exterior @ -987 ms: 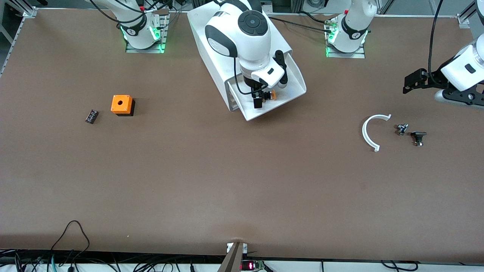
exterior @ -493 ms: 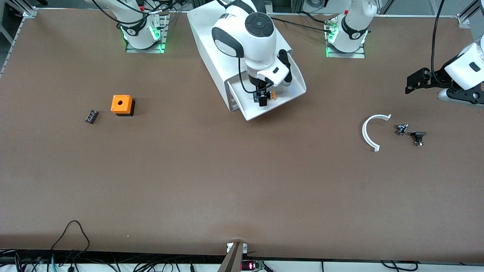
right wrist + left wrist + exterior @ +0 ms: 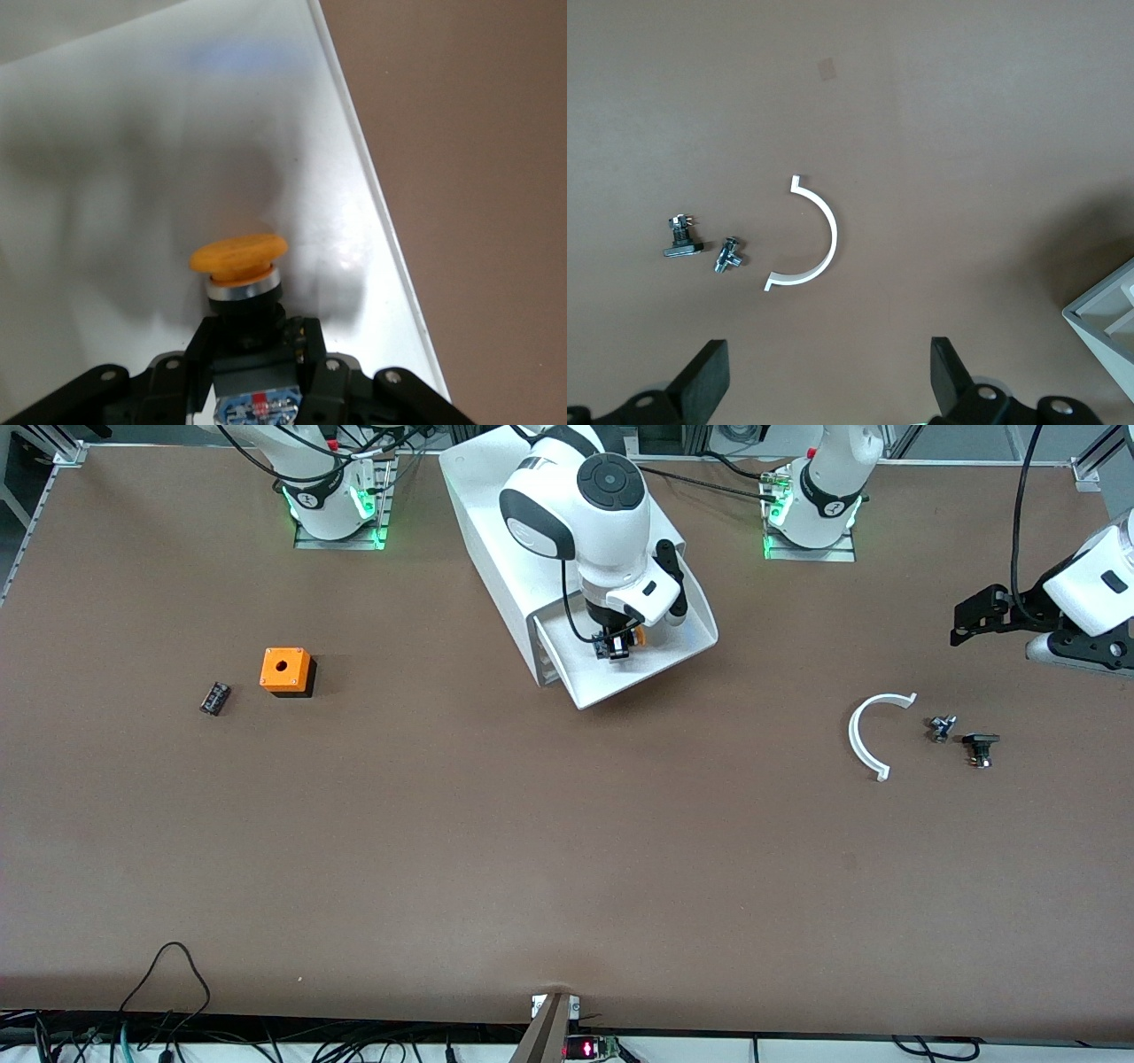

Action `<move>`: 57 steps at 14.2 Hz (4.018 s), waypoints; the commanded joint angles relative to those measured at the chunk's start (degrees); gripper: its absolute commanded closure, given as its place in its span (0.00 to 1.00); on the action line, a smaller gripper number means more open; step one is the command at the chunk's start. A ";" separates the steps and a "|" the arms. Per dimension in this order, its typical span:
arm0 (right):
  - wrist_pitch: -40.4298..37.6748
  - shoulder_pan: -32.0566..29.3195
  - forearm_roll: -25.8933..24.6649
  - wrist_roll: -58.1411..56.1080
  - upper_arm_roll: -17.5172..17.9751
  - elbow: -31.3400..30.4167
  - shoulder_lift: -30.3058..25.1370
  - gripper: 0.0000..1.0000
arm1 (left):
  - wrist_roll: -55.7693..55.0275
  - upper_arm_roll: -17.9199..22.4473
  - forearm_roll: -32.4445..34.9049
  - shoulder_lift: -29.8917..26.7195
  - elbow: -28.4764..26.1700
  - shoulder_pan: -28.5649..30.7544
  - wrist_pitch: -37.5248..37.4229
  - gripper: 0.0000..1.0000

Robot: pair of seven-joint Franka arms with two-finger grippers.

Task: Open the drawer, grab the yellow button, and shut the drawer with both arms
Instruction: 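Lower the right gripper and grasp the yellow mushroom button, then lift the yellow button out of the drawer with the right gripper, then push the drawer shut with the left gripper while the right gripper carries the button, then lower the yellow button beside the orange box and open the right gripper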

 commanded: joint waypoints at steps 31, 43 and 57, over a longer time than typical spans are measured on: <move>3.30 -20.06 9.05 49.46 -22.44 -21.61 -12.66 0.63 | -47.17 -20.80 -5.03 8.05 -25.15 -7.93 41.40 0.00; 28.44 -32.90 8.35 32.59 -22.44 -38.67 -9.06 0.62 | -65.64 -36.10 -14.78 7.61 -30.87 -9.16 42.83 0.00; 28.71 -35.28 8.87 32.85 -22.53 -40.43 -10.28 0.00 | -67.94 -34.91 -13.91 6.56 -29.83 -5.92 42.74 0.00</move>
